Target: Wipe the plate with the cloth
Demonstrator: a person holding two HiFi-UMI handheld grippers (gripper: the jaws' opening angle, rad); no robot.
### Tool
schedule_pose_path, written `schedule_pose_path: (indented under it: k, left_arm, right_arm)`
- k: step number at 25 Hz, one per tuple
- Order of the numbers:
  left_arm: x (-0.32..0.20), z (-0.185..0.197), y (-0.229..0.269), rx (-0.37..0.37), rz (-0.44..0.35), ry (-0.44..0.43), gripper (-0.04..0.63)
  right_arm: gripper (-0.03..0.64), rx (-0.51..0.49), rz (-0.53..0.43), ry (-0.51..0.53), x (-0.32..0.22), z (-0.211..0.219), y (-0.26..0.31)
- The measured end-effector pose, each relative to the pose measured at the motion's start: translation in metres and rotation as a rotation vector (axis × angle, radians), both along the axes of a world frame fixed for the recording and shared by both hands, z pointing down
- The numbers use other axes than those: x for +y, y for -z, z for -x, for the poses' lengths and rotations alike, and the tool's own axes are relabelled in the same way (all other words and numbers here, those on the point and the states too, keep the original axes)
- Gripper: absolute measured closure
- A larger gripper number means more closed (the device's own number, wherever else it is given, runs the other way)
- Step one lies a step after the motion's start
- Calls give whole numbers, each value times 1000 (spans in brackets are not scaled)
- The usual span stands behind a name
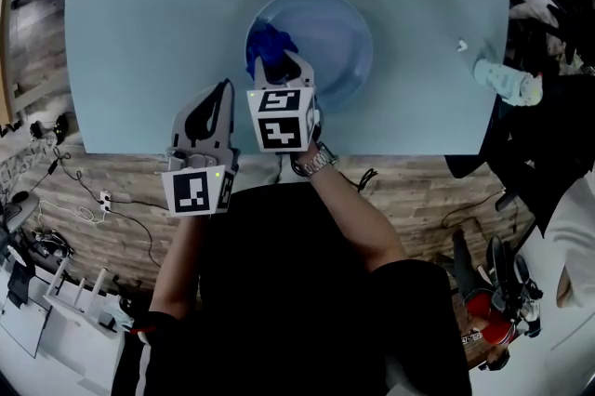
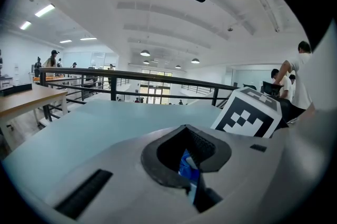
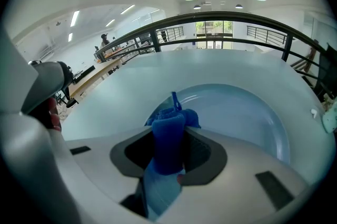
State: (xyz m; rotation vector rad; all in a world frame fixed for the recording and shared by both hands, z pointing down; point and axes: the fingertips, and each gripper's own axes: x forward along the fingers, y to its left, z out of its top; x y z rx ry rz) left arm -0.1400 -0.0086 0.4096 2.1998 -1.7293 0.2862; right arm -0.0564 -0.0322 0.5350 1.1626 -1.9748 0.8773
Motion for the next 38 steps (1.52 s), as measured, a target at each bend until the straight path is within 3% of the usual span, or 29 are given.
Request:
schedule_pose_path:
  k: [10,19,38]
  left_arm:
    - [-1,6,3,4,1,25,594]
    - [-5,-5,2,3,5,-12,594]
    - [-18,-56,7,16,-15,-131,594]
  right_arm:
    - [497,25,32,0,0,-2,-14]
    - [497,34,38,-14,2,-12,-15]
    - [497,77,51,-158,4,-88,-14]
